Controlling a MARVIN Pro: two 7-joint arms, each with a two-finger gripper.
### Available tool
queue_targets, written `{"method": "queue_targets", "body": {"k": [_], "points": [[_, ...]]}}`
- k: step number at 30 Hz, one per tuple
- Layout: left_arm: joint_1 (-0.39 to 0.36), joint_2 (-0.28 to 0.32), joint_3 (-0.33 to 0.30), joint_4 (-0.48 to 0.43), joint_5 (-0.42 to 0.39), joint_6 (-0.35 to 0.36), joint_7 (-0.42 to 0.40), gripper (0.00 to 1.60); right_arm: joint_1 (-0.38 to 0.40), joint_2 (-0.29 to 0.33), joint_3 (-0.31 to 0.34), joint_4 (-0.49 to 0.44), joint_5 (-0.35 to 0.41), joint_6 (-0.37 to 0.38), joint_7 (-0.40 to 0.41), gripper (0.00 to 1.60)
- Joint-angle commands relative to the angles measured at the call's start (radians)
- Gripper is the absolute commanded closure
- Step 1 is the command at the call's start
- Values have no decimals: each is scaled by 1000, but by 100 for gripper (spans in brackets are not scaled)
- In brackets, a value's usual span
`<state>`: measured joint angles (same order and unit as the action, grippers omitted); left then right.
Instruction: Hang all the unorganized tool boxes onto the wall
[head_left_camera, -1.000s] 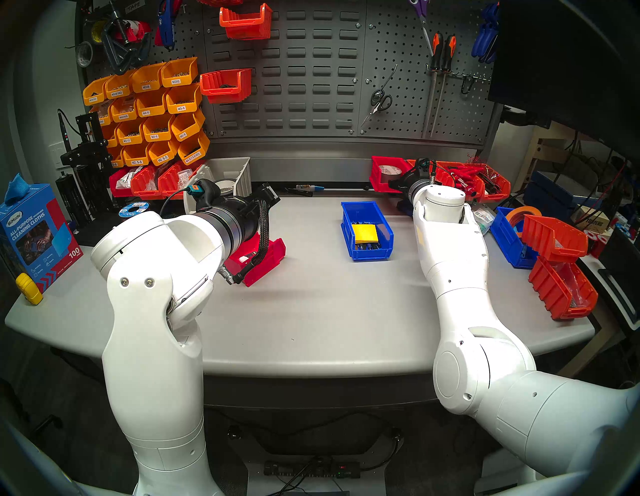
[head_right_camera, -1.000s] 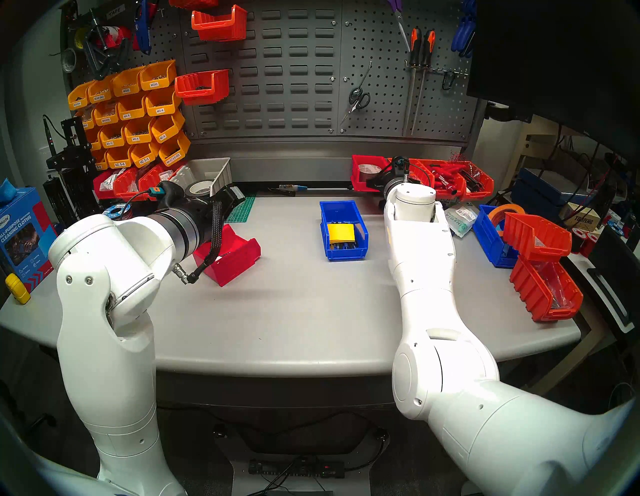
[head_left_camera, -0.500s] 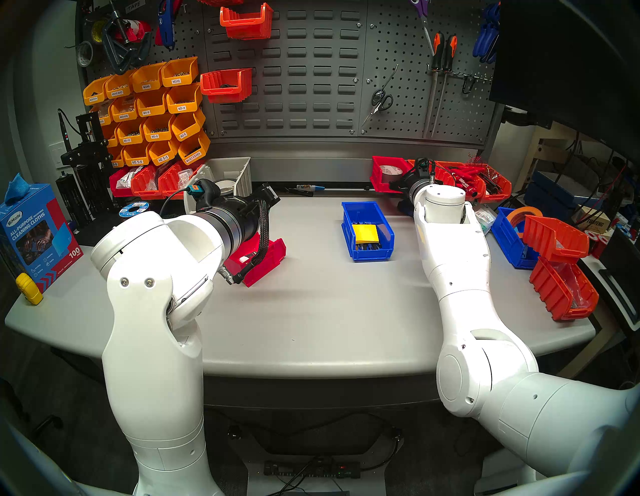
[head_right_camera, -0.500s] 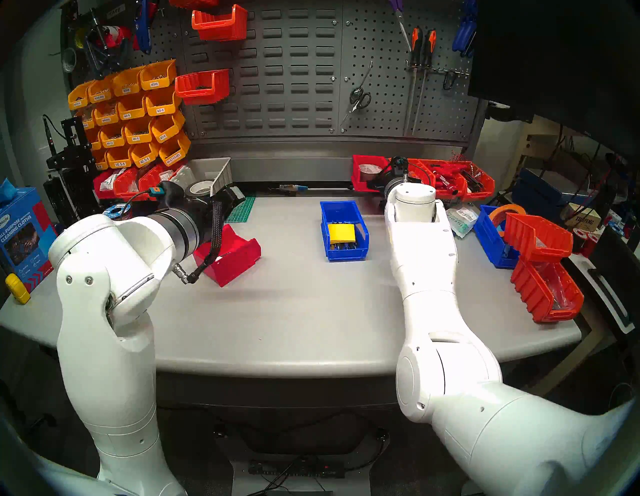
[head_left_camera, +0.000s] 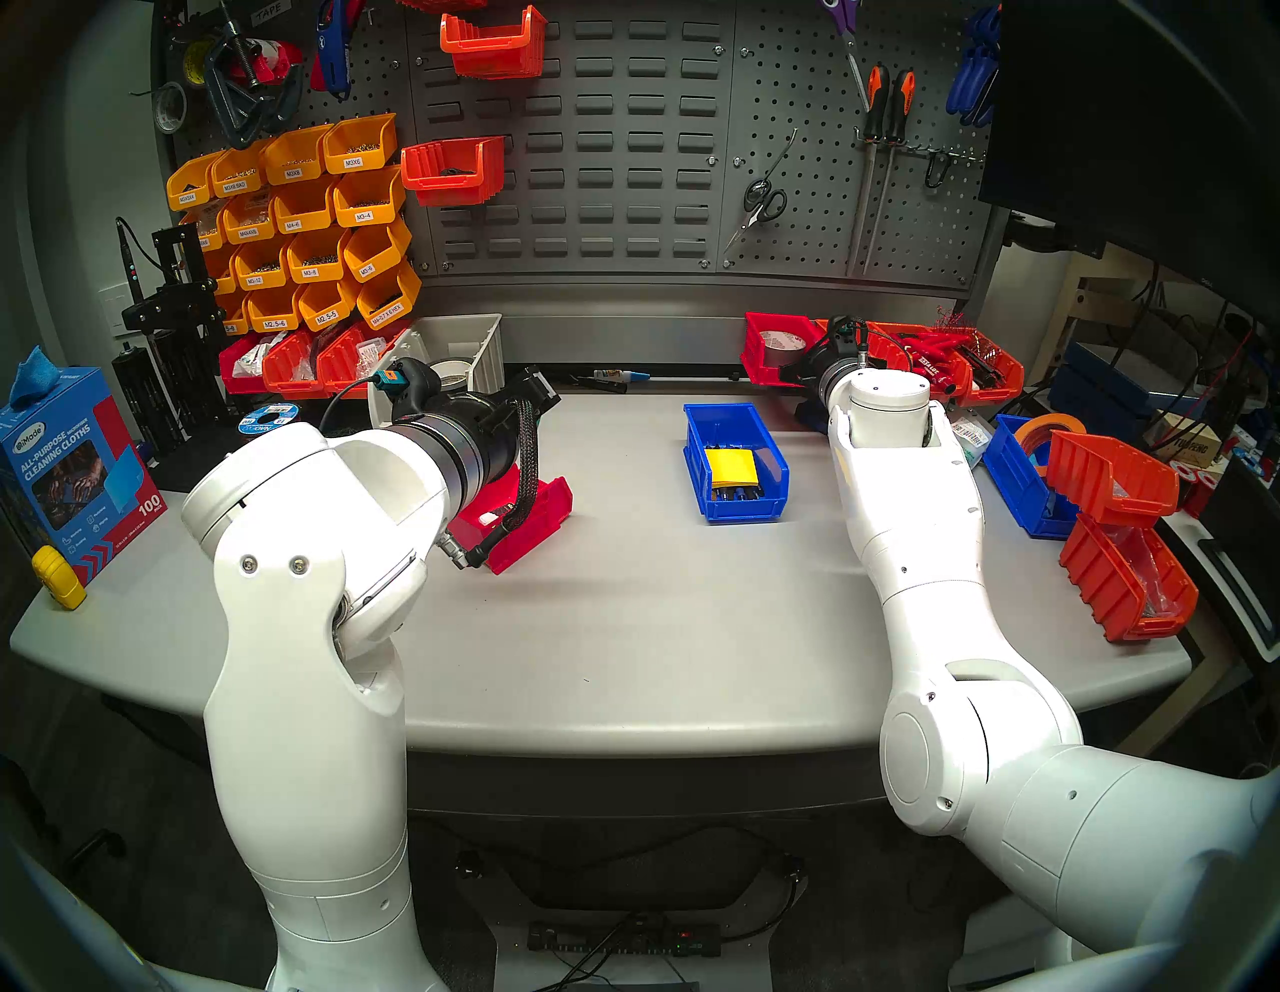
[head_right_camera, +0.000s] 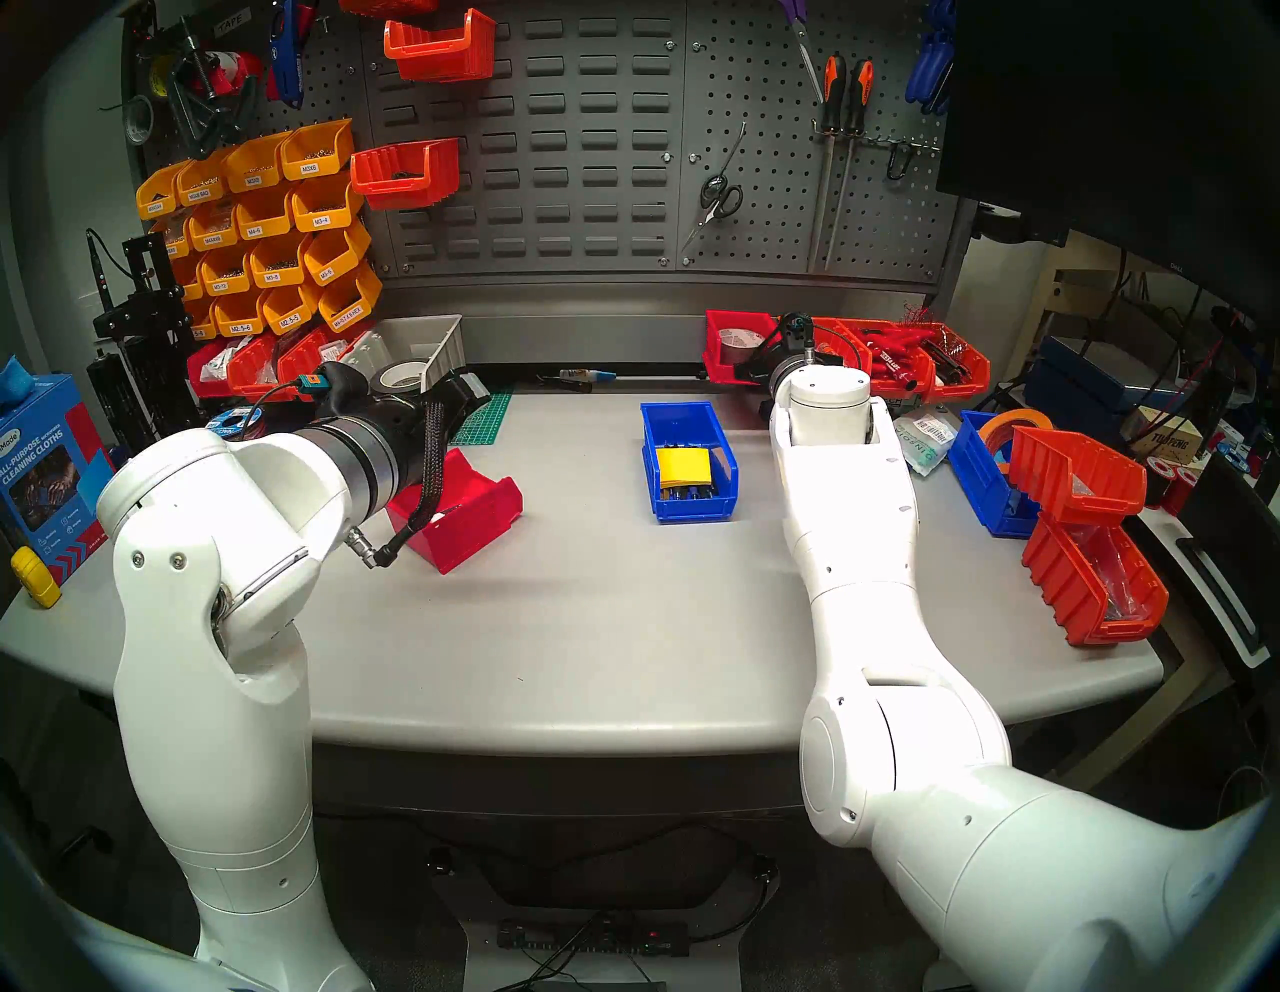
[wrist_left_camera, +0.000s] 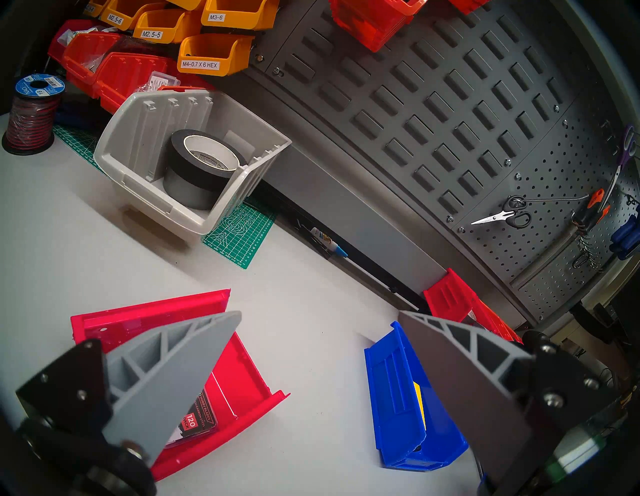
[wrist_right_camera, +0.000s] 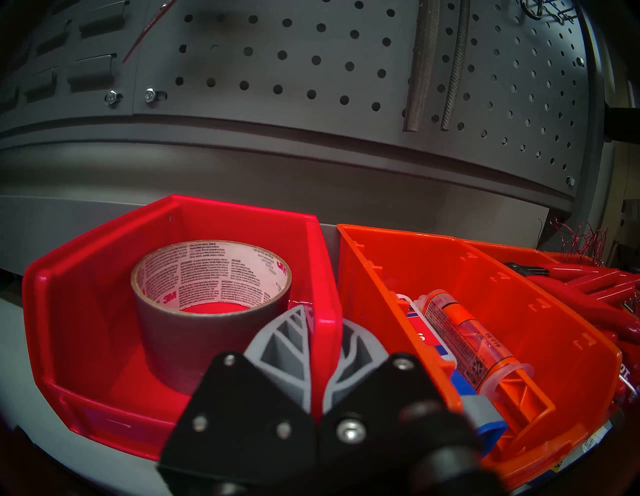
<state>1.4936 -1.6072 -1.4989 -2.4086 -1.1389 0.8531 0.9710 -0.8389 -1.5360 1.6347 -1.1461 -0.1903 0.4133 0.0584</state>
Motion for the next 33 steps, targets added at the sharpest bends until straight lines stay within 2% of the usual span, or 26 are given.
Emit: {"method": "queue_targets", "body": {"k": [1, 2, 3, 5, 12, 14, 15, 16, 17, 18, 28, 33], "points": [[-2, 1, 1, -10, 1, 0, 0, 0, -13, 20, 8, -10, -10, -10, -11, 83], [-2, 1, 1, -10, 1, 0, 0, 0, -15, 20, 8, -12, -10, -11, -11, 39], [-2, 1, 1, -10, 1, 0, 0, 0, -16, 20, 8, -14, -10, -11, -11, 18], [-2, 1, 1, -10, 1, 0, 0, 0, -19, 20, 8, -17, -10, -12, -11, 0], [-2, 1, 1, -9, 1, 0, 0, 0, -29, 19, 14, -32, -14, -15, -19, 2], [-2, 1, 1, -9, 0, 0, 0, 0, -29, 19, 16, -32, -15, -16, -22, 13], [-2, 1, 1, -9, 0, 0, 0, 0, -29, 19, 18, -32, -15, -15, -23, 24], [-2, 1, 1, -9, 0, 0, 0, 0, -29, 20, 18, -32, -15, -15, -23, 18], [-2, 1, 1, -9, 0, 0, 0, 0, -29, 20, 19, -32, -15, -14, -23, 3], [-2, 1, 1, -9, 0, 0, 0, 0, -29, 20, 19, -32, -15, -14, -24, 0], [-2, 1, 1, -9, 0, 0, 0, 0, -32, 10, 26, -46, -11, -4, -28, 0], [-2, 1, 1, -9, 1, 0, 0, 0, -48, -17, 32, -97, -5, 26, -39, 0]]}}
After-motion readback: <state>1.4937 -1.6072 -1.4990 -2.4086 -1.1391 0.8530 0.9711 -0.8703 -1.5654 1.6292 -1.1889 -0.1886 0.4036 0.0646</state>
